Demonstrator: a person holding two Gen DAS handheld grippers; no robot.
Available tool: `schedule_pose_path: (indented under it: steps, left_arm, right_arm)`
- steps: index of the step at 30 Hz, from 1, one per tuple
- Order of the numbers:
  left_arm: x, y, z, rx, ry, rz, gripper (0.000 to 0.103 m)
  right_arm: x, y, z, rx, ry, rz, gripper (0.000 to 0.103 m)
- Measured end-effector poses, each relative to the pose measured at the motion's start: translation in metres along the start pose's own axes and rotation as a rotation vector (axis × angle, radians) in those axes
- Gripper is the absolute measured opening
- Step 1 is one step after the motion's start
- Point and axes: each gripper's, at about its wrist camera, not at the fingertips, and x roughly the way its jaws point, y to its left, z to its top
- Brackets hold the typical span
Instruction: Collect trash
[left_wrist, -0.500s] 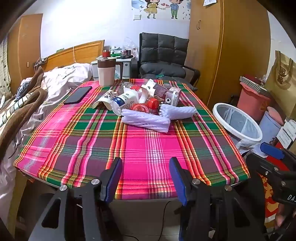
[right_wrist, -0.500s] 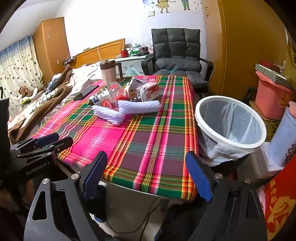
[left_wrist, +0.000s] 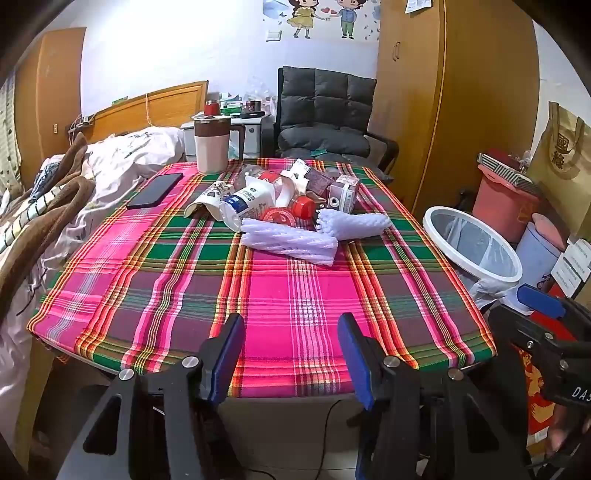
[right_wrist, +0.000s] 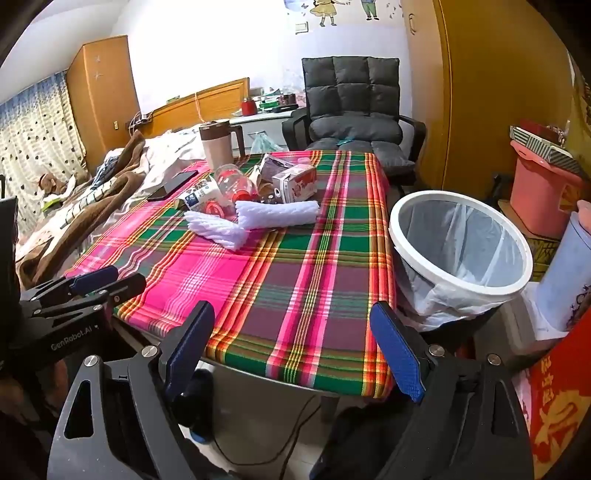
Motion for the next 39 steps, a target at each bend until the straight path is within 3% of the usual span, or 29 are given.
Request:
schedule_pose_path:
  steps: [39]
  left_arm:
    - [0.0035, -0.0005, -0.0009, 0.008, 0.003, -0.011, 0.052]
  right_arm:
    - [0.0013, -0.0002, -0.0006, 0.005, 0.004, 0.002, 0.087]
